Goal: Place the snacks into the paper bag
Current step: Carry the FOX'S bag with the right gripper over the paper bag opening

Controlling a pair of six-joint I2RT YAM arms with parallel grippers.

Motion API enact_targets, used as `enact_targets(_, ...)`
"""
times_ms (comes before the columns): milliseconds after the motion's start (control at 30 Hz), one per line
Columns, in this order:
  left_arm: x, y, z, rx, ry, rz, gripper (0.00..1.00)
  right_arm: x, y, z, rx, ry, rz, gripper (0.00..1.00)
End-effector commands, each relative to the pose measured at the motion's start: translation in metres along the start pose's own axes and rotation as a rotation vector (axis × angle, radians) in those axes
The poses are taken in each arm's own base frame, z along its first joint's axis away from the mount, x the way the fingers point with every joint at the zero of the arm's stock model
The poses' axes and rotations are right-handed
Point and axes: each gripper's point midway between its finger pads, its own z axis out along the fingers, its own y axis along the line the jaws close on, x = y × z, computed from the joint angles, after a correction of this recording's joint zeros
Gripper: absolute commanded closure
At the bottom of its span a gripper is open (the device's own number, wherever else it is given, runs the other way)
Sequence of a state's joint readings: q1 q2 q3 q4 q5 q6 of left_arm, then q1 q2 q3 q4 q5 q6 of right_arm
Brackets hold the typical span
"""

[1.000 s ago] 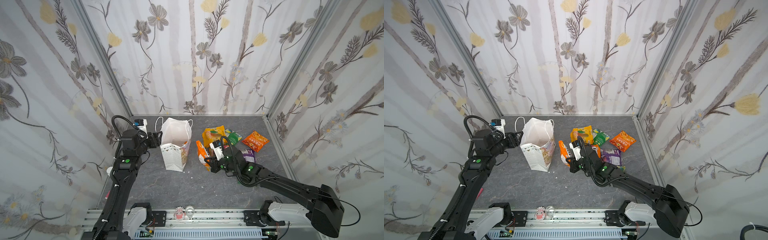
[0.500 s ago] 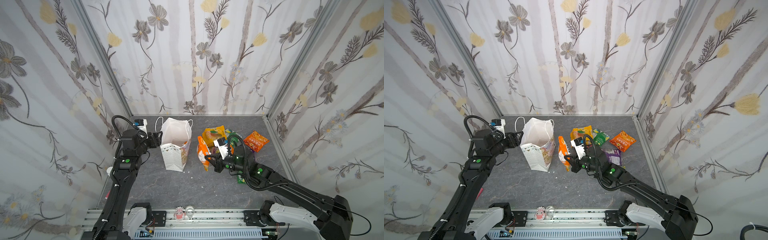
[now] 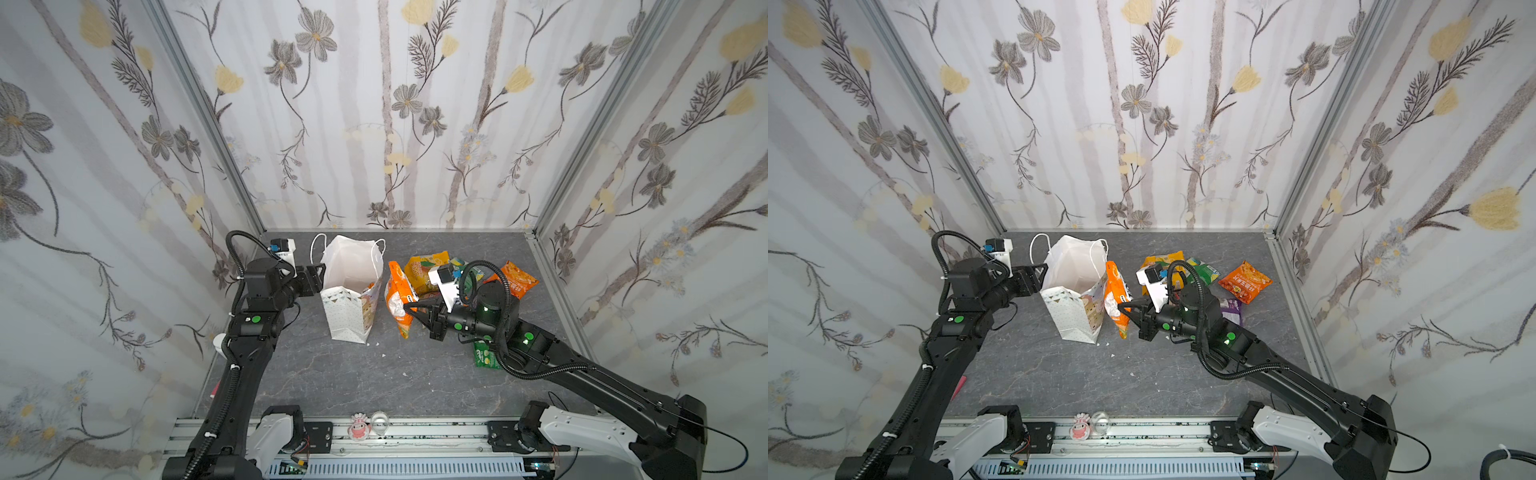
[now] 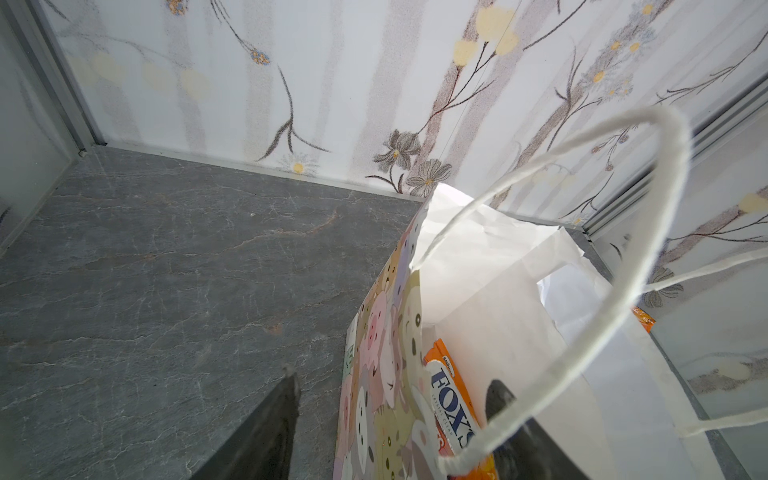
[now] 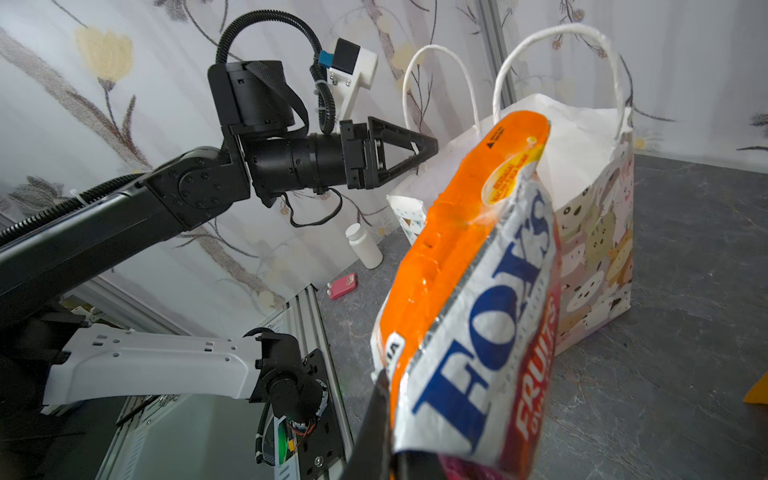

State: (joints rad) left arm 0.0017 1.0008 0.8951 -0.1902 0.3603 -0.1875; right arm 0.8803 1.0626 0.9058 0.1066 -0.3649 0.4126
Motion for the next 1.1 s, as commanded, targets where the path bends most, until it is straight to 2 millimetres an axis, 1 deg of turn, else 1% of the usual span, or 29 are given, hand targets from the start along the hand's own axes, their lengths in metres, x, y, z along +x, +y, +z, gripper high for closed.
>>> enact_targets(0, -0.009, -0.001, -0.002, -0.002, -0.03, 0.008, 0.29, -0.026, 0.026, 0.004, -0.085, -0.058, -0.08, 1.0)
enact_targets(167, -0.01, -0.001, -0.002, -0.001, -0.032, 0.007, 0.29, -0.046, 0.05, 0.018, -0.112, -0.057, -0.158, 1.0)
enact_targets(233, -0.009, -0.001, -0.002, -0.002, -0.03, 0.005, 0.29, -0.058, 0.062, 0.023, -0.143, -0.072, -0.184, 1.0)
enact_targets(367, -0.009, -0.001, -0.002, -0.005, -0.026, 0.007, 0.29, -0.075, 0.071, 0.038, -0.162, -0.09, -0.203, 1.0)
enact_targets(500, -0.009, -0.002, -0.002, 0.0, -0.024, 0.009, 0.29, -0.083, 0.069, 0.055, -0.123, -0.089, -0.219, 1.0)
enact_targets(600, -0.009, -0.004, -0.003, 0.011, -0.027, 0.01, 0.29, -0.098, 0.063, 0.062, -0.076, -0.13, -0.224, 1.0)
enact_targets(700, -0.009, -0.005, -0.003, 0.014, -0.027, 0.008, 0.29, -0.107, 0.056, 0.074, -0.041, -0.161, -0.219, 1.0)
enact_targets(800, -0.01, -0.006, -0.003, 0.019, -0.028, 0.008, 0.29, -0.113, 0.043, 0.089, 0.017, -0.173, -0.199, 1.0)
enact_targets(867, -0.011, -0.006, -0.004, 0.02, -0.026, 0.004, 0.29, -0.115, 0.034, 0.099, 0.038, -0.183, -0.182, 1.0)
enact_targets(933, -0.012, -0.008, -0.004, 0.026, -0.024, -0.001, 0.29, -0.116, 0.031, 0.109, 0.034, -0.182, -0.167, 1.0)
enact_targets(1000, -0.011, -0.009, -0.006, 0.028, -0.022, -0.003, 0.29, -0.114, 0.032, 0.118, 0.018, -0.171, -0.167, 1.0)
enact_targets(1033, -0.011, -0.009, -0.006, 0.028, -0.022, -0.003, 0.29, -0.117, 0.034, 0.119, 0.007, -0.173, -0.167, 1.0)
enact_targets(1067, -0.01, -0.009, -0.007, 0.027, -0.019, -0.004, 0.29, -0.107, 0.027, 0.131, 0.011, -0.15, -0.161, 1.0)
